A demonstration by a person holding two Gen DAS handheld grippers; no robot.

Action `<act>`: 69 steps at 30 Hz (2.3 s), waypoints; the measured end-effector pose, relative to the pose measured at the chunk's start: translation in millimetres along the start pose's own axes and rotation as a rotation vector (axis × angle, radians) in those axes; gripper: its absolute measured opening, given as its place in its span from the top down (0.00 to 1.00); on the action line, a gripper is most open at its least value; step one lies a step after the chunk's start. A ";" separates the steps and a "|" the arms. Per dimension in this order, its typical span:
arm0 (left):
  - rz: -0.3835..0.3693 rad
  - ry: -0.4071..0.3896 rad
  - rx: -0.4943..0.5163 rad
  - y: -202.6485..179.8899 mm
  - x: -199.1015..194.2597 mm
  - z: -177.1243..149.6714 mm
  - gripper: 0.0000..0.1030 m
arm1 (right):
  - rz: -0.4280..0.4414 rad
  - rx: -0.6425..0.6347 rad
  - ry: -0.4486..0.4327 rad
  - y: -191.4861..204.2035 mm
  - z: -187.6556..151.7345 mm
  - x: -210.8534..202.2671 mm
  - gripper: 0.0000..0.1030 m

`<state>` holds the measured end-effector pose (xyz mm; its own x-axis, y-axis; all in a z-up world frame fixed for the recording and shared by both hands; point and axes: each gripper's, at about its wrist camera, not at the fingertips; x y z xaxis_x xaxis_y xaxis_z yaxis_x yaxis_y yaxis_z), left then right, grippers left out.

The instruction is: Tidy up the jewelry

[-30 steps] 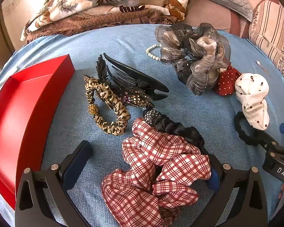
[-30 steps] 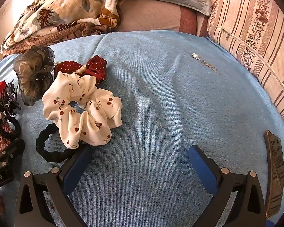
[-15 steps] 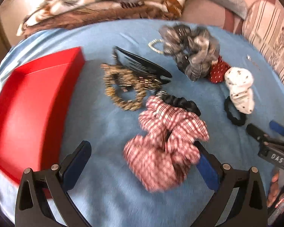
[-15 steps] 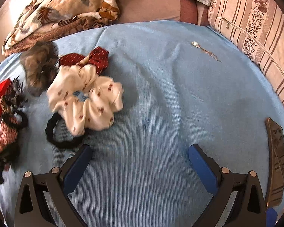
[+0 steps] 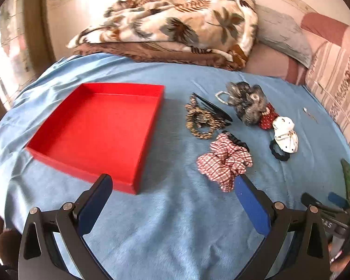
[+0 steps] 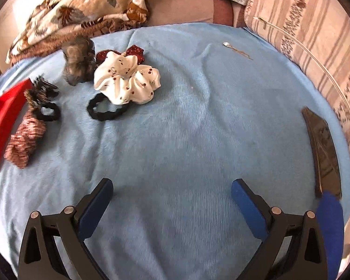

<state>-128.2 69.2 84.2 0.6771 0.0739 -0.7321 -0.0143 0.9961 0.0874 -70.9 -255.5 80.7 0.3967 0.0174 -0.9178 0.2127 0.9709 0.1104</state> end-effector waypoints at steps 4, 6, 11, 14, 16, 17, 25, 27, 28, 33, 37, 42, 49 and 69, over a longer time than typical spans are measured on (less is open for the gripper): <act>0.026 0.025 -0.032 3.8 -16.8 -1.3 0.00 | -0.006 -0.002 -0.073 3.6 -4.9 -31.9 0.01; 0.038 0.017 0.000 -0.9 -30.8 -0.2 0.00 | -0.043 -0.040 -0.123 9.0 -6.1 -50.8 0.01; 0.060 -0.106 0.129 -17.2 -66.6 -2.0 0.00 | -0.067 -0.026 -0.205 11.4 -4.0 -79.7 0.01; 0.070 -0.127 0.158 -20.7 -65.6 -2.8 0.00 | -0.046 0.004 -0.226 20.5 -2.0 -70.7 0.01; 0.062 -0.119 0.160 -22.5 -58.2 -3.8 0.00 | -0.030 0.019 -0.227 24.5 -4.5 -63.7 0.02; 0.063 -0.120 0.164 -23.2 -55.2 -5.2 0.00 | -0.018 0.035 -0.228 26.5 -6.1 -59.4 0.02; 0.031 -0.207 0.186 2.5 -59.3 -4.9 0.00 | -0.004 -0.053 -0.269 41.2 -15.8 -64.4 0.05; 0.039 -0.239 0.148 15.4 -69.9 4.2 0.00 | -0.005 -0.058 -0.299 44.0 -17.4 -69.1 0.05; 0.051 -0.249 0.128 20.6 -72.7 9.4 0.00 | 0.006 -0.046 -0.308 44.7 -18.3 -70.0 0.05; 0.076 -0.217 0.019 32.2 -70.2 21.3 0.00 | 0.044 -0.002 -0.301 46.2 -26.1 -66.7 0.05; 0.034 -0.176 -0.046 32.3 -65.7 7.8 0.00 | 0.040 -0.053 -0.265 48.9 -26.3 -67.4 0.05; 0.023 -0.122 -0.007 20.6 -56.7 -2.8 0.00 | 0.036 -0.041 -0.262 46.7 -29.0 -66.9 0.04; -0.043 -0.076 -0.031 16.0 -49.3 -9.0 0.00 | 0.034 -0.015 -0.213 38.7 -31.2 -58.4 0.04; 0.036 -0.038 0.041 7.3 -42.1 -16.2 0.00 | 0.025 -0.031 -0.180 43.9 -37.9 -49.9 0.04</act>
<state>-168.7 74.2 104.7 0.7044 0.1069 -0.7017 -0.0096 0.9899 0.1412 -115.2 -204.8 116.9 0.5552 0.0011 -0.8317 0.1745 0.9776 0.1177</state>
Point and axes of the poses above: each gripper's, at about its wrist camera, not at the fingertips, and x roughly the way its jaws point, y to its left, z to its top, and after that the axes turned 10 degrees about x, right-handed
